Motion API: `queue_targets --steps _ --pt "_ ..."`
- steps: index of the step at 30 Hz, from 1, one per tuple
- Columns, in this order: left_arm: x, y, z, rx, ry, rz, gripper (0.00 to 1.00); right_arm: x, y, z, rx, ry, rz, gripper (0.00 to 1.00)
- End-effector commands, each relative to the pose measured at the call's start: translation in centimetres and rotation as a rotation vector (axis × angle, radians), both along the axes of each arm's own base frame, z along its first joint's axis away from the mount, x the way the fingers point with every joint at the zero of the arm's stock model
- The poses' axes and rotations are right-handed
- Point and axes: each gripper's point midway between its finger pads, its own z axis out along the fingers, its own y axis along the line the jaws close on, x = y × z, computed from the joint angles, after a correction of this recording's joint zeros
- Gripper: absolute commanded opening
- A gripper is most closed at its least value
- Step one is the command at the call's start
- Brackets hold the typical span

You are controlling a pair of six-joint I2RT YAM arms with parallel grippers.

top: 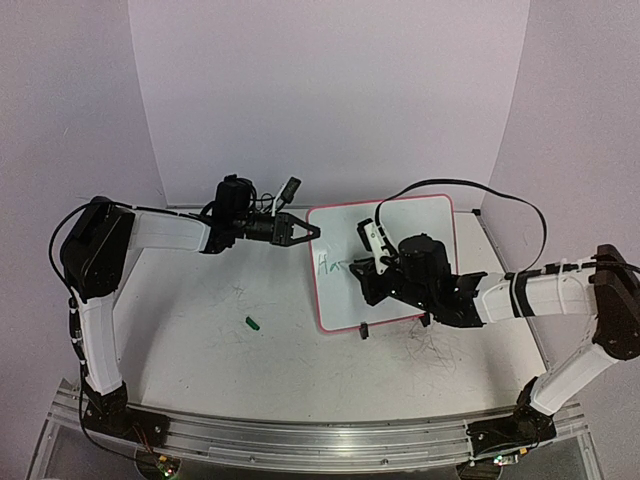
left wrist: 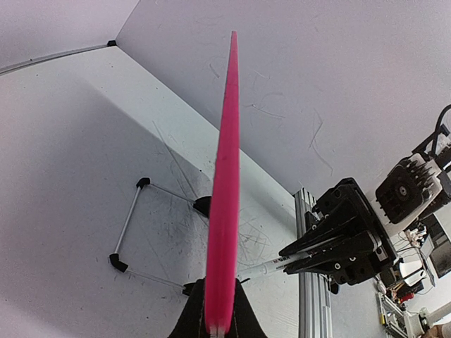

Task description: Write a sentence on the whiteboard

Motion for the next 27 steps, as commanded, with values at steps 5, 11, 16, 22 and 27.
queue_targets --steps 5,11,16,22,27 --pt "-0.9 -1.0 -0.6 0.018 -0.006 -0.013 0.0 1.0 0.4 2.6 0.046 -0.061 -0.031 0.0" --pt "-1.0 -1.0 -0.6 0.018 -0.004 -0.016 0.0 1.1 0.4 2.0 0.036 -0.051 -0.04 0.0" --pt "-1.0 -1.0 -0.5 0.017 -0.005 -0.016 0.0 1.2 0.1 1.8 0.024 -0.044 -0.055 0.0" --pt "-1.0 -1.0 -0.6 0.017 -0.006 -0.018 0.0 0.8 -0.3 1.0 0.009 -0.021 -0.058 0.0" --pt "-1.1 -1.0 -0.5 0.016 -0.007 -0.019 0.0 0.4 -0.4 0.5 0.003 -0.007 -0.05 0.0"
